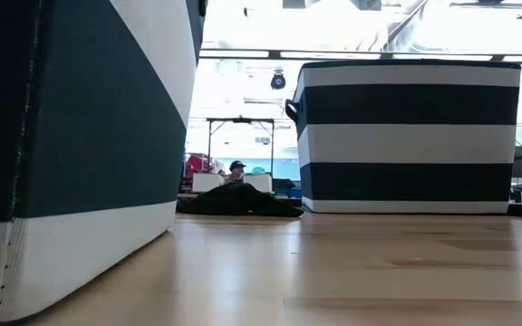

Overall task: Sort clothes
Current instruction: Put the dark blue underwear into the bottom blue laundry bin, then put the black underwear shorts into the bottom blue laundry bin

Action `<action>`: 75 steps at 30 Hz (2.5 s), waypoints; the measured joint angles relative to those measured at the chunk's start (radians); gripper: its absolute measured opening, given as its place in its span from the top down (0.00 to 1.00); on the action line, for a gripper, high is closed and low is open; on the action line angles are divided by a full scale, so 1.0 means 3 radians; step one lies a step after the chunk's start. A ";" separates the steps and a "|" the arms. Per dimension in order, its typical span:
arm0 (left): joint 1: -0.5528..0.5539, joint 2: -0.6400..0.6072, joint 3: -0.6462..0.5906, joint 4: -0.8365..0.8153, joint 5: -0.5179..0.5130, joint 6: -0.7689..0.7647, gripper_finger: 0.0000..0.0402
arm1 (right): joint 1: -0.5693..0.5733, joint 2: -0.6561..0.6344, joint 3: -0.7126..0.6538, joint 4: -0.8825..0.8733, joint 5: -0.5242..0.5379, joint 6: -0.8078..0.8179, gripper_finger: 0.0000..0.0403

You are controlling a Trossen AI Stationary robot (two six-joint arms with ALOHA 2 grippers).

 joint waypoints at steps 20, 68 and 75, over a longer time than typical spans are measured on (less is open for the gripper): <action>0.0259 -0.0511 -0.1463 0.1717 0.0817 -0.1173 0.68 | -0.0009 -0.0332 0.0000 -0.0208 0.0006 -0.0137 0.46; 0.3151 0.1519 0.0759 0.0660 -0.0191 0.3563 0.56 | -0.0008 -0.1306 0.0000 -0.1839 0.0162 -0.0376 0.46; 0.3166 0.2110 0.0767 0.0711 -0.0186 0.3119 0.49 | -0.0008 -0.1331 0.0000 -0.1874 0.0159 -0.0449 0.46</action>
